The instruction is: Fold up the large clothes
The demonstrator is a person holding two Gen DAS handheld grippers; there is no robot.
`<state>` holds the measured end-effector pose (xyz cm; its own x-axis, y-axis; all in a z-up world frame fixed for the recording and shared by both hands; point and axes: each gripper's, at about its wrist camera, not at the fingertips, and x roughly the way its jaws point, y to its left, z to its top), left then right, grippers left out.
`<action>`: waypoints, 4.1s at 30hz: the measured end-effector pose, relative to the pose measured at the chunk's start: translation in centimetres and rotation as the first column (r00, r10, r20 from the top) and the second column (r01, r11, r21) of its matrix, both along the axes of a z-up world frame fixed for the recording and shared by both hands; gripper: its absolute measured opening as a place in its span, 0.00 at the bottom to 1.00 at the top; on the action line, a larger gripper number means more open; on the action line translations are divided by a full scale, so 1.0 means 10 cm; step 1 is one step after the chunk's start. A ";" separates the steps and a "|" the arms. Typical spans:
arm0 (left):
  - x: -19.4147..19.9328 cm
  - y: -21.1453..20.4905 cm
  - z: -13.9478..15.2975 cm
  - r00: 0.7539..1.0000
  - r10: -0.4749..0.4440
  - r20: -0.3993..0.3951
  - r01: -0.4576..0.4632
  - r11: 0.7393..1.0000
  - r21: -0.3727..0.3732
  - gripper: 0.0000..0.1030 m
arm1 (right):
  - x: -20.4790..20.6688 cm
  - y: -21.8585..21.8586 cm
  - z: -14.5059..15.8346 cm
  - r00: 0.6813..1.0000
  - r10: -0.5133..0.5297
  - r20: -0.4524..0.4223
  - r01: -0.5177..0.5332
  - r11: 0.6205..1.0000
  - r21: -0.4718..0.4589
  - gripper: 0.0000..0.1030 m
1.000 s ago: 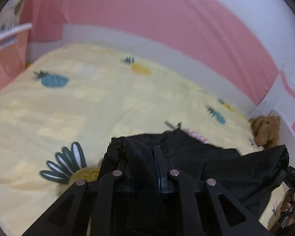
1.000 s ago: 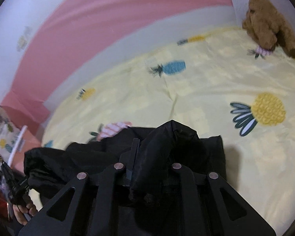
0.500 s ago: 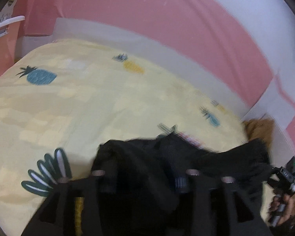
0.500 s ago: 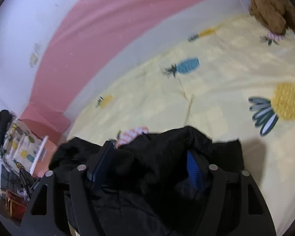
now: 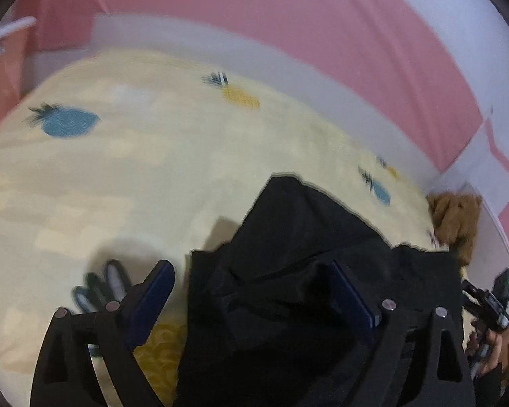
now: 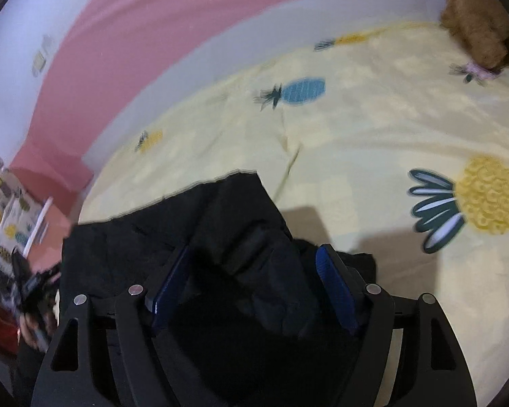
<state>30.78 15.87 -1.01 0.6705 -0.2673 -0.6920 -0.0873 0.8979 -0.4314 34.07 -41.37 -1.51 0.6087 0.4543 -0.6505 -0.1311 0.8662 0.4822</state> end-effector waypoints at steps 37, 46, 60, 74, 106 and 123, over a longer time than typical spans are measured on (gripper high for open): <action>0.24 -0.17 0.26 0.981 0.166 0.101 -0.186 0.953 0.241 0.49 | -0.09 0.46 0.53 0.966 -0.151 0.212 0.208 0.937 -0.281 0.45; 0.36 -1.35 0.41 0.981 -0.156 0.114 0.124 0.961 0.246 0.54 | 0.17 1.51 0.05 0.995 0.071 0.071 -0.040 0.930 -0.365 0.47; 0.99 -1.67 -0.45 0.991 -0.134 0.018 0.121 0.935 0.333 0.55 | 0.59 1.62 -0.52 0.998 0.055 0.042 -0.035 0.920 -0.392 0.47; 0.74 -1.02 0.11 0.992 -0.122 0.036 0.096 0.904 0.416 0.54 | 0.43 0.87 -0.20 0.999 -0.043 0.021 0.048 0.912 -0.408 0.47; 1.13 -2.19 -0.28 0.952 -0.294 -0.086 0.306 0.909 0.282 0.54 | 0.68 1.18 -0.36 1.000 0.010 -0.021 -0.017 0.927 -0.374 0.47; 0.79 -1.26 0.11 0.979 -0.205 0.009 0.181 0.883 0.433 0.52 | 0.35 0.63 -0.18 0.998 -0.058 0.035 0.068 0.911 -0.407 0.47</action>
<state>38.69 3.23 0.10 0.6748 -0.0821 -0.7334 0.1192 0.9929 -0.0014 37.58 -35.05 -3.28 0.6433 0.1127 -0.7573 -0.0762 0.9936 0.0832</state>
